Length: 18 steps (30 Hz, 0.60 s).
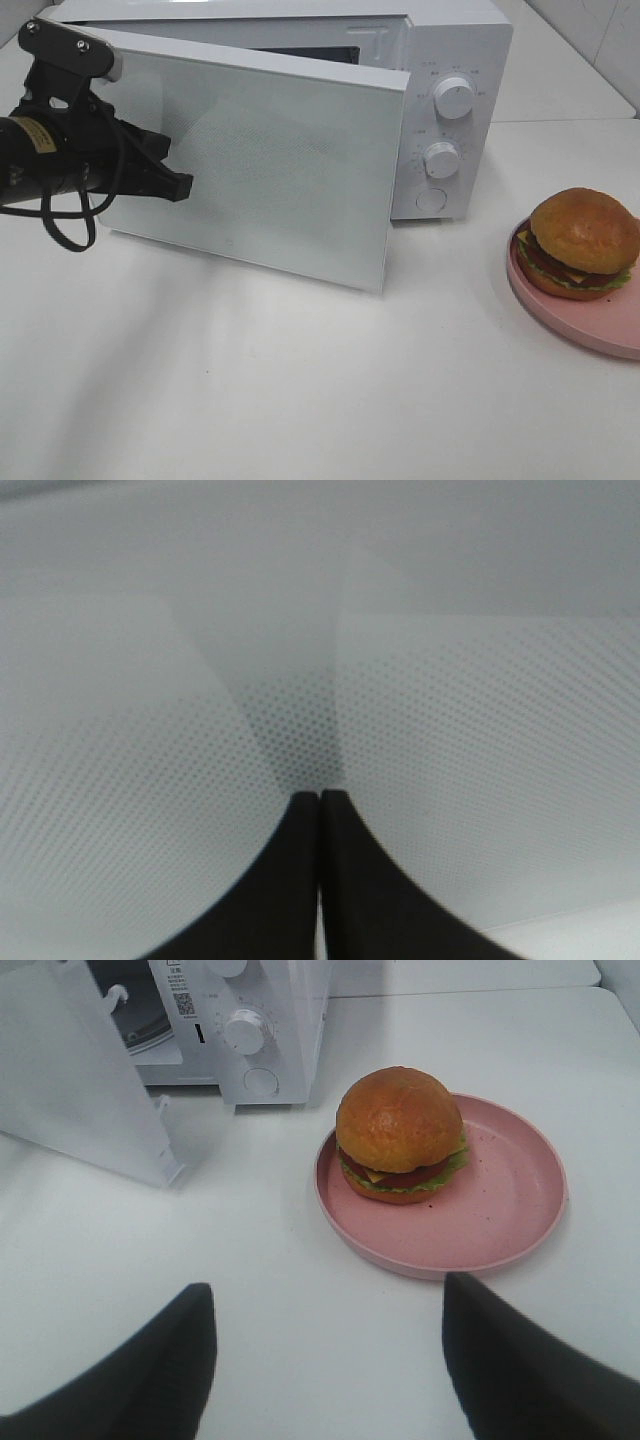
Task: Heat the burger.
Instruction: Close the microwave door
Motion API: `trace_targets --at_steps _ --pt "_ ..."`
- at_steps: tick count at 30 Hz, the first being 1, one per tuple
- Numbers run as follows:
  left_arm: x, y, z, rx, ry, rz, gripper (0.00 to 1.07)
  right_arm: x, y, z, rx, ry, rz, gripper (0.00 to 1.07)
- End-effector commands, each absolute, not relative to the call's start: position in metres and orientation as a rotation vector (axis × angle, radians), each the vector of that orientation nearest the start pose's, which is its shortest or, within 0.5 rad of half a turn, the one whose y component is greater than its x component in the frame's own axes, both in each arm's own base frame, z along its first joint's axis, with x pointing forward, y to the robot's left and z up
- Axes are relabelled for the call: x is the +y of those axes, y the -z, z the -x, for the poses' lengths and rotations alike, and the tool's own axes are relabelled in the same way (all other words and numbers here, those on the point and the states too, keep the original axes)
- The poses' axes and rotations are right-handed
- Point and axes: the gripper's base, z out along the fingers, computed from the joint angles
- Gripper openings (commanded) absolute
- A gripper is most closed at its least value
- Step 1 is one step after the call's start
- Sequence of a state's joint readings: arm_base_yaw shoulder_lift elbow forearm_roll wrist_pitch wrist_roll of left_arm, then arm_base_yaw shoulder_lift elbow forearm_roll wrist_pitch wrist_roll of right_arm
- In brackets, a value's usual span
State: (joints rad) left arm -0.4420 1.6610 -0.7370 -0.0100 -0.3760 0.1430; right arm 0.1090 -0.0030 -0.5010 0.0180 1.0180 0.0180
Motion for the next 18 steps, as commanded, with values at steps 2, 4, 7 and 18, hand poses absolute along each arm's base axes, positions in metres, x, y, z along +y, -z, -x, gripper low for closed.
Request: trace_targets --at_steps 2,4,7,18 --pt "-0.150 -0.197 -0.314 1.911 0.200 -0.560 0.00 0.001 -0.282 0.007 1.959 -0.095 0.095 0.61" --pt "-0.155 -0.199 -0.319 1.897 0.205 -0.568 0.00 0.001 -0.282 0.007 1.959 -0.095 0.095 0.61" --pt "-0.163 -0.203 -0.324 1.869 0.213 -0.591 0.00 0.001 -0.282 0.007 1.959 -0.095 0.095 0.61" --pt "-0.206 -0.202 -0.350 1.786 0.243 -0.698 0.00 0.001 -0.282 0.007 1.959 -0.094 0.094 0.61"
